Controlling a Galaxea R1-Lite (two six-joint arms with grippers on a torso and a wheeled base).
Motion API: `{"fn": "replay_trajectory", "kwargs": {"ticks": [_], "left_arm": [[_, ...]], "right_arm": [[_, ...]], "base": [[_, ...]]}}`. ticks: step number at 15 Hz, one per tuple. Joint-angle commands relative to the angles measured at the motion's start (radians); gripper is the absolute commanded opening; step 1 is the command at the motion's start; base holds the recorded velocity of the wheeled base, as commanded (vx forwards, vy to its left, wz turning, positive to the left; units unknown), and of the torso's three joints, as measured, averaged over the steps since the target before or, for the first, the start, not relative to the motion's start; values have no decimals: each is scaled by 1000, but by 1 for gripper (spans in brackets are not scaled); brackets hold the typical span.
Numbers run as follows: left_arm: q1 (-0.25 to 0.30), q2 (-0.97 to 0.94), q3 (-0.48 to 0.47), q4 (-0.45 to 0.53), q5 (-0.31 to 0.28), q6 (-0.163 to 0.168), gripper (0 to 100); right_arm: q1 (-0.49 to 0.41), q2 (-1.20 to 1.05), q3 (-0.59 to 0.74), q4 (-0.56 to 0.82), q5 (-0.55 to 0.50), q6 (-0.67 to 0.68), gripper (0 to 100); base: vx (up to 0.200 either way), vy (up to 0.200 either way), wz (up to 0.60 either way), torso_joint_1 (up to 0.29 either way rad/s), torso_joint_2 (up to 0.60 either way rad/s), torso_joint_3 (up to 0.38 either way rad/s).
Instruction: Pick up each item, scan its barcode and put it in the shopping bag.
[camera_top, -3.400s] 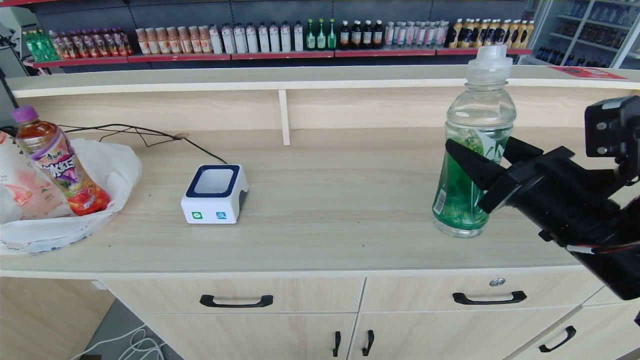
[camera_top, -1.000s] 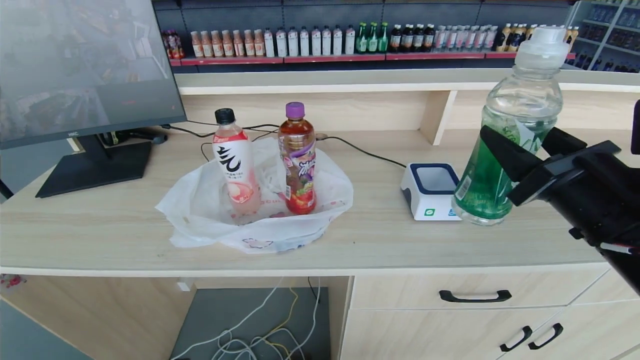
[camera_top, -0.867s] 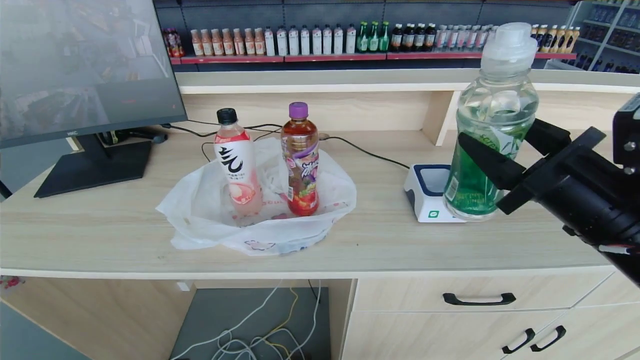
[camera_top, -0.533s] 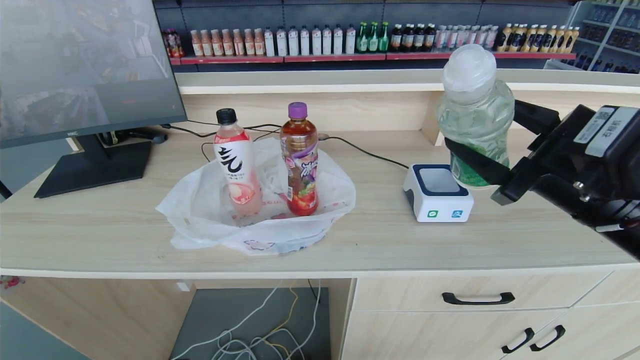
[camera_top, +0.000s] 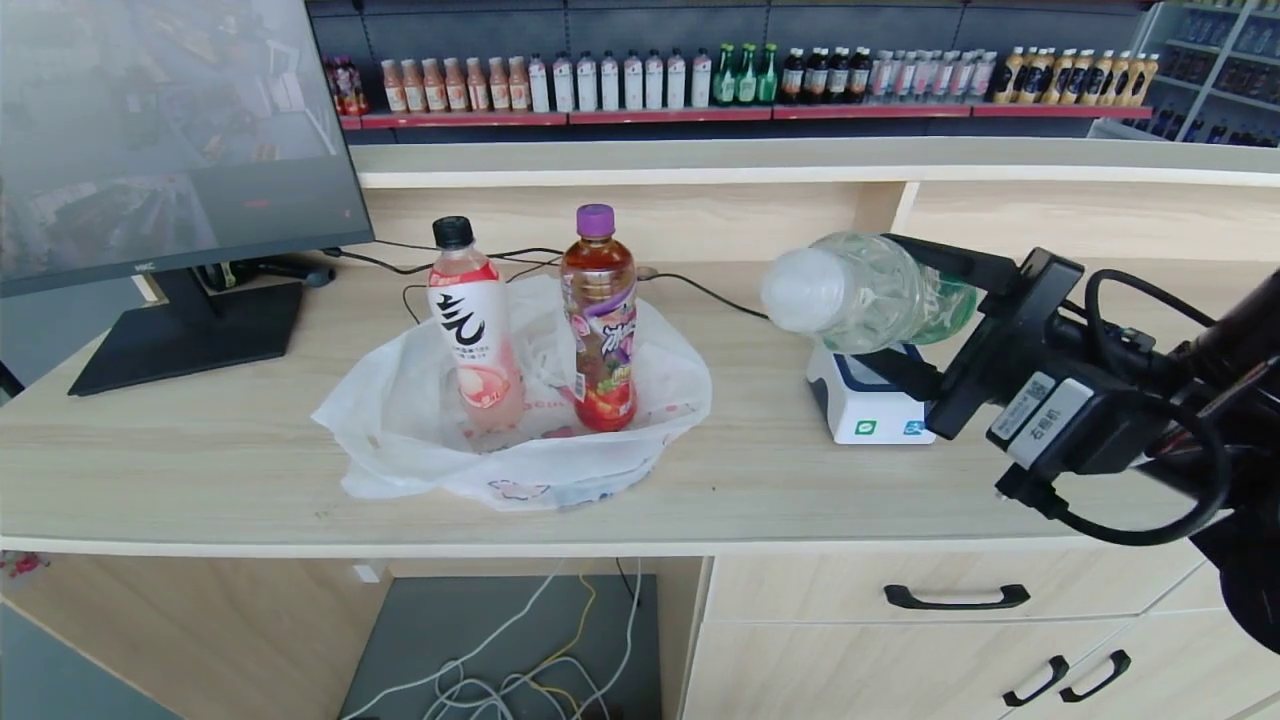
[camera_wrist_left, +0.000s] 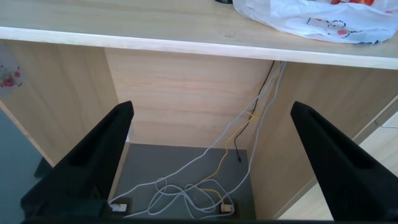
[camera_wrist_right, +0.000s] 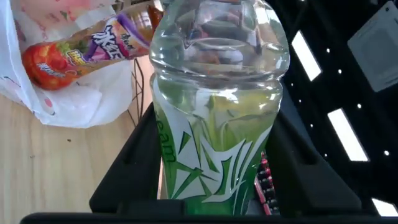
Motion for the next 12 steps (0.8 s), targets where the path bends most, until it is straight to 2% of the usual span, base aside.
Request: {"fn": "replay_trajectory", "kwargs": {"ticks": [1, 4, 6, 12], "left_arm": [[0, 0, 0, 0, 0, 0, 100], [0, 0, 0, 0, 0, 0, 100], [0, 0, 0, 0, 0, 0, 100], [0, 0, 0, 0, 0, 0, 100]], "right_arm": [[-3, 53, -13, -6, 18, -51, 0], [-28, 76, -11, -31, 26, -83, 0], [-42, 106, -13, -37, 76, -91, 0], [-68, 147, -5, -45, 127, -148, 0]], "base": [[0, 0, 0, 0, 0, 0], [0, 0, 0, 0, 0, 0], [0, 0, 0, 0, 0, 0], [0, 0, 0, 0, 0, 0]]}}
